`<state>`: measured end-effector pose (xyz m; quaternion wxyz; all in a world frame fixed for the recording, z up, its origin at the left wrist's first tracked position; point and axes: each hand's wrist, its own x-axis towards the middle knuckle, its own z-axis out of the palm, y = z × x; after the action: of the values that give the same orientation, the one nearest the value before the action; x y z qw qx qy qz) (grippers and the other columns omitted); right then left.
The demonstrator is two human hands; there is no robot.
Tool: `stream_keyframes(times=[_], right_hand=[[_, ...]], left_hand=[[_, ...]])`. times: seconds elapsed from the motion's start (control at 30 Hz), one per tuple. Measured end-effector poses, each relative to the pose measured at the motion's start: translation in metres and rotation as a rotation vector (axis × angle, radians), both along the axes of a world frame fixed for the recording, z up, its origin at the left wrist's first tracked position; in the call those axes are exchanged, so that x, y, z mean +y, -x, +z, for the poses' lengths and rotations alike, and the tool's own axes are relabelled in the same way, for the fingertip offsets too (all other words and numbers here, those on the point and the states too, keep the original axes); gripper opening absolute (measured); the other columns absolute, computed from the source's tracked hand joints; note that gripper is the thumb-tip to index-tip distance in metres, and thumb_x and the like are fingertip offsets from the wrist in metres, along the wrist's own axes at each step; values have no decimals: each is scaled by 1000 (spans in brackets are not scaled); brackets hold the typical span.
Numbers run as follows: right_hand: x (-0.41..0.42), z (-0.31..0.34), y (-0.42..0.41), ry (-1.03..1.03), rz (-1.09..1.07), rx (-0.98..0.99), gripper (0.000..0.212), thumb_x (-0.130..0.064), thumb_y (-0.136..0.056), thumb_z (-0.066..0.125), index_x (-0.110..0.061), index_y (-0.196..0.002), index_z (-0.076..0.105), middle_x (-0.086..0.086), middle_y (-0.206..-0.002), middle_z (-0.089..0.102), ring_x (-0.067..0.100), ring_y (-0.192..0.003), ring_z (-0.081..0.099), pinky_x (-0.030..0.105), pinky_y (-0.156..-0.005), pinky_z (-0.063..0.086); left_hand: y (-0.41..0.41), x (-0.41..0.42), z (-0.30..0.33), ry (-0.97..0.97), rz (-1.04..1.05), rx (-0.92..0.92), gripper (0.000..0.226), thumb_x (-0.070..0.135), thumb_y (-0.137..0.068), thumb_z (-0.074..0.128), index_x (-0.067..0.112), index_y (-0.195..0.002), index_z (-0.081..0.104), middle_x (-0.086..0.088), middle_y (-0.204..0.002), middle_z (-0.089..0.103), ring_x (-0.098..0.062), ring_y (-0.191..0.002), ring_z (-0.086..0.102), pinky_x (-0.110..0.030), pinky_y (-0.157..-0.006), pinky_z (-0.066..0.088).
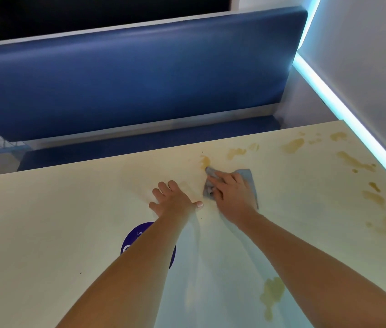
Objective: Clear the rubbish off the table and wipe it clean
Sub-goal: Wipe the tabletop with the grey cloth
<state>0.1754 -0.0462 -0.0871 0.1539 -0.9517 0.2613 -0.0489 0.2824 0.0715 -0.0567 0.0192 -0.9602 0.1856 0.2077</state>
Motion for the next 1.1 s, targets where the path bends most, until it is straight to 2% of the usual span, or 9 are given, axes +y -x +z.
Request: stream_keyframes(times=[0.13,0.27,0.37,0.47,0.57,0.7,0.8,0.93,1.1], right_hand=[[0,-7,19,49,155,-32,47,-42,-95,31,-39,-137,52,-13,-132,52,17,-114,46,34,-101,29],[-30,-4,-7,144,-11,107,54,-47,-101,21,-29,-151,30,-3,-149,36,22,-132,33,39,-110,23],[-44,-7,-36,99,28,126,53,-34,-105,21,-20,-156,13,2,-159,18,24,-146,14,39,-121,8],[-53,-13,-63,-61,63,81,56,-20,-105,26,-15,-156,4,4,-162,12,22,-149,8,36,-122,2],[-47,-16,-77,-78,130,32,54,-18,-105,25,-17,-156,6,0,-163,11,18,-149,7,34,-122,3],[-32,-16,-57,-23,394,12,52,-17,-105,29,-21,-155,15,-5,-162,12,16,-150,9,33,-119,3],[-50,-15,-55,-57,310,-17,55,-9,-103,32,-23,-155,18,-7,-162,16,14,-149,12,29,-119,1],[-46,-13,-86,-43,100,24,67,-4,-99,34,-22,-157,6,-8,-163,5,16,-150,5,35,-121,3],[-18,-14,-68,-142,386,-43,59,-3,-98,35,-27,-152,27,-8,-160,23,12,-149,13,31,-119,1]], left_hand=[[-9,-2,3,6,-76,-15,114,77,-65,66,17,-145,13,-10,-146,17,-30,-138,15,-46,-112,24],[-22,-1,1,61,-40,89,134,74,-57,75,24,-152,-5,-3,-159,-6,-32,-147,-6,-53,-118,13],[-24,1,-3,108,-23,83,134,74,-55,77,27,-153,-2,1,-159,-3,-29,-148,-4,-52,-118,14],[-26,4,-5,133,-30,58,132,74,-54,77,28,-153,2,3,-159,-1,-26,-148,-2,-50,-119,14],[-28,4,-6,154,-27,37,131,74,-52,78,28,-152,7,2,-157,5,-26,-146,4,-49,-118,19],[-31,3,-9,164,-16,34,134,75,-45,80,29,-150,11,2,-152,12,-26,-142,11,-49,-114,25],[-30,1,-9,153,-17,32,133,73,-46,81,28,-150,11,1,-152,12,-26,-142,11,-49,-114,26],[-31,1,-7,150,5,37,133,72,-45,82,28,-149,13,2,-151,13,-25,-141,12,-48,-114,27],[-28,4,-9,171,4,24,133,74,-46,79,31,-150,10,4,-155,9,-24,-144,7,-47,-116,23]])
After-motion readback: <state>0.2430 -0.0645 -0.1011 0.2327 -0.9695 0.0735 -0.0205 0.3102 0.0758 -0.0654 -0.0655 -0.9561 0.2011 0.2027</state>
